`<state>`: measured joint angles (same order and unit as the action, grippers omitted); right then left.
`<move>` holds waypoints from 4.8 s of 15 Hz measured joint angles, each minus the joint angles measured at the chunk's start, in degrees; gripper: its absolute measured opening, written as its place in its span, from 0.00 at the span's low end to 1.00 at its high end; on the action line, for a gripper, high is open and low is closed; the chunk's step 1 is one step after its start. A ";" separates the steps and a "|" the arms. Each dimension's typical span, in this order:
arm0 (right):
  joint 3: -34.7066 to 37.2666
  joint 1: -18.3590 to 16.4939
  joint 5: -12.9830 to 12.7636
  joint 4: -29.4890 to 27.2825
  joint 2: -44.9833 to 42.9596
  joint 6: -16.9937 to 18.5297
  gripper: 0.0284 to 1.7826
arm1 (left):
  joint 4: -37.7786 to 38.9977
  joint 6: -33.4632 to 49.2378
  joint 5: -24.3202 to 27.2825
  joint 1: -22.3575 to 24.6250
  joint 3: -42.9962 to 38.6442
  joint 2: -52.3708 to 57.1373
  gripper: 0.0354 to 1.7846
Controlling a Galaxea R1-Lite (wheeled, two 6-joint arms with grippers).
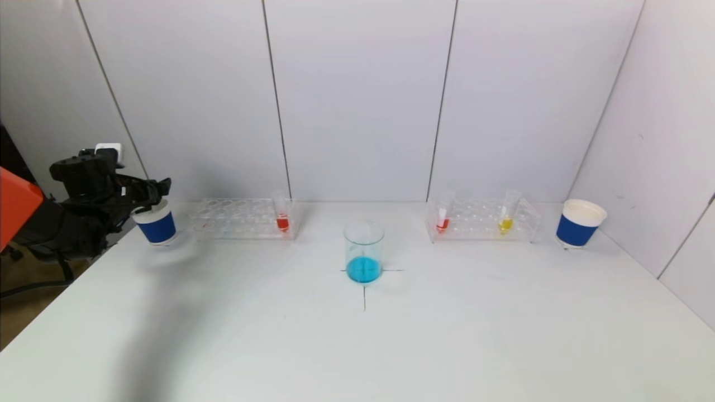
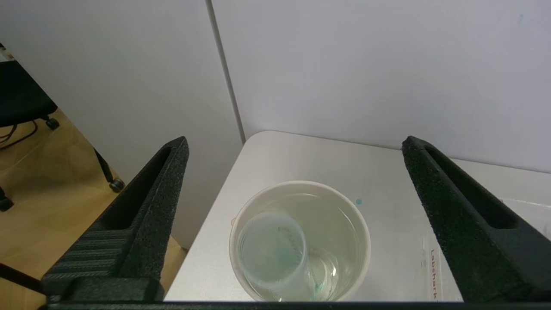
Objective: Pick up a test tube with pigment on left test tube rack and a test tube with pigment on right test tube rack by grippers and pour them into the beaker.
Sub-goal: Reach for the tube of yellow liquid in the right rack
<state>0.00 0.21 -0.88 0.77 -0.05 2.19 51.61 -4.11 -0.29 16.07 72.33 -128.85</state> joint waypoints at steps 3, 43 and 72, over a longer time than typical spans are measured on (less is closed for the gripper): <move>0.00 0.00 0.00 -0.02 0.00 0.00 0.99 | -0.07 0.01 0.29 -0.13 -0.20 1.54 0.99; 0.00 0.00 0.00 0.00 0.00 0.00 0.99 | -64.73 1.94 5.85 -15.71 -62.85 127.15 0.99; 0.00 0.01 0.00 0.02 0.00 0.00 0.99 | -52.05 -0.51 0.84 -15.91 -72.33 128.85 0.99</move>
<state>0.00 0.22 -0.88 0.79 -0.05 2.19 -0.44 -4.62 0.55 0.16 0.00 0.00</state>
